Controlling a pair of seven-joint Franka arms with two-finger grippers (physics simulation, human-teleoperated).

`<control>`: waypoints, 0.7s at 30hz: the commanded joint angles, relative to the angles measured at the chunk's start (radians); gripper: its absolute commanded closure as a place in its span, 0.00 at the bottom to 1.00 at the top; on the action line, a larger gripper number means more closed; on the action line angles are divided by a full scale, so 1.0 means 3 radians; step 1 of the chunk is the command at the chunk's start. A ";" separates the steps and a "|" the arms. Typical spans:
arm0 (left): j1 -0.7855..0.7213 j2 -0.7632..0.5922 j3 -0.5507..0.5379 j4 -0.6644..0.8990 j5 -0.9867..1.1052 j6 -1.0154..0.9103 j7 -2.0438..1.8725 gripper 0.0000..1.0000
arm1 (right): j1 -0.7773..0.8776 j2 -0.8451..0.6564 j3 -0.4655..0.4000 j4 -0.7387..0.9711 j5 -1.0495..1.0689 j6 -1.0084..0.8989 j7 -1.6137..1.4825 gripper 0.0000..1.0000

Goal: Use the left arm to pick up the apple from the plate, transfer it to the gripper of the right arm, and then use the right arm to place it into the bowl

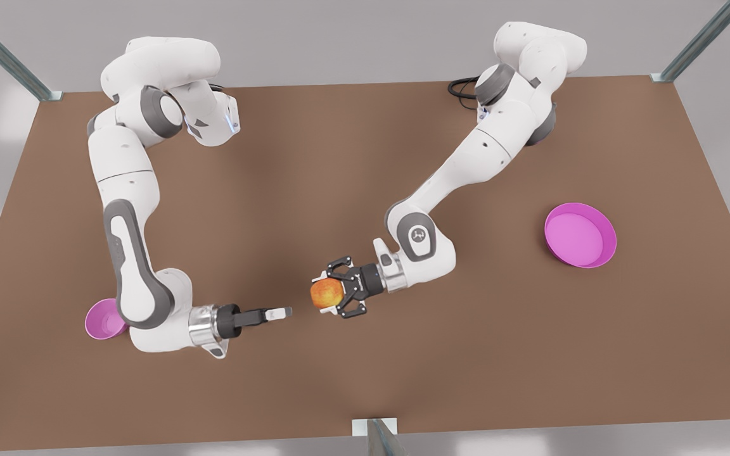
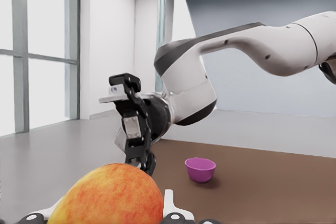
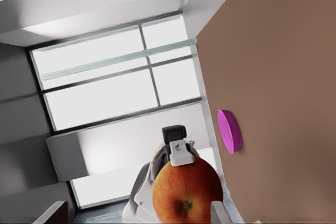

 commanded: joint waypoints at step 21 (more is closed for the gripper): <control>0.0004 -0.0006 0.0019 -0.0006 0.0035 -0.0003 0.0507 0.33 | 0.0268 0.0000 0.0099 -0.0186 0.0125 0.0603 -0.1157 0.00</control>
